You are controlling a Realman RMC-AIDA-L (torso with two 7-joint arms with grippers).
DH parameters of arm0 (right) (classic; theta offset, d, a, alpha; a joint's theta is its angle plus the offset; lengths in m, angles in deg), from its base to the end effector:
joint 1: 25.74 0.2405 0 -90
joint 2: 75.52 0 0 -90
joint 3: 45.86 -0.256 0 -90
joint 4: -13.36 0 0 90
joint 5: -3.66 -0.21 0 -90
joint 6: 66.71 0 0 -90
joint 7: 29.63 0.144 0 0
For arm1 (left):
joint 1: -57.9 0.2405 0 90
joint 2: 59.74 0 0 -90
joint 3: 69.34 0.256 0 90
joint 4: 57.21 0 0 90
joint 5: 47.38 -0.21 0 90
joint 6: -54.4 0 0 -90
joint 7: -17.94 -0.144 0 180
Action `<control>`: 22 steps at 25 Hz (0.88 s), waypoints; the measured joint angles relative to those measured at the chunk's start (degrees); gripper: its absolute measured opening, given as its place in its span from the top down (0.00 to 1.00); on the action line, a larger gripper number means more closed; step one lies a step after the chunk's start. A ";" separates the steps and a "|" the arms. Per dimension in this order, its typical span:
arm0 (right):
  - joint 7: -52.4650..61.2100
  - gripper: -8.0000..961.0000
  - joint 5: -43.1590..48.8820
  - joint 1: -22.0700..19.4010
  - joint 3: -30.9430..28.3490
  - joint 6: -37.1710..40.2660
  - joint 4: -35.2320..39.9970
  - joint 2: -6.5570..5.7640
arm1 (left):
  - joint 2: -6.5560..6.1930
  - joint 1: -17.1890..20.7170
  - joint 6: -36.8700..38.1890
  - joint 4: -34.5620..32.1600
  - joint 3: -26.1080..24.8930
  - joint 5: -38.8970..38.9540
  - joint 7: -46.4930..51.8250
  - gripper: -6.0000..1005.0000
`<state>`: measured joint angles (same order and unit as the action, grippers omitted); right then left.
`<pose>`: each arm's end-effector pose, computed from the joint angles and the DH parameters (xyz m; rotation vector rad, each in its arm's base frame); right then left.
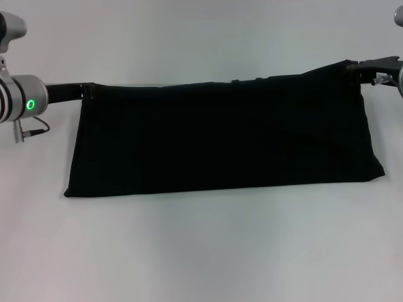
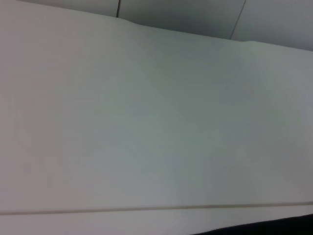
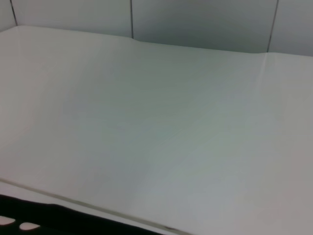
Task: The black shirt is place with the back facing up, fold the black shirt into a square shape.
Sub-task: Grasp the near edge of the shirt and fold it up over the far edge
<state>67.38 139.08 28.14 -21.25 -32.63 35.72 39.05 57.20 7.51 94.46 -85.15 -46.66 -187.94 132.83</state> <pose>0.2567 0.4900 0.0365 -2.0147 0.8649 0.2230 -0.2743 0.4691 0.0323 -1.9243 -1.1855 -0.3421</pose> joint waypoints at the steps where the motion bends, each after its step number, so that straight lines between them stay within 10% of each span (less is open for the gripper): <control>1: 0.04 0.96 0.00 0.00 0.00 0.16 0.17 -0.01 | -0.12 0.00 0.34 -0.28 0.00 0.05 0.12 0.98; 22: 1.42 0.89 -0.43 0.15 0.09 -2.06 0.39 1.31 | 1.36 0.21 -4.04 0.16 -0.01 1.71 -0.15 0.96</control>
<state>68.80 138.66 28.29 -21.16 -34.69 36.11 40.36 58.56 7.72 90.42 -84.99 -46.67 -186.23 132.68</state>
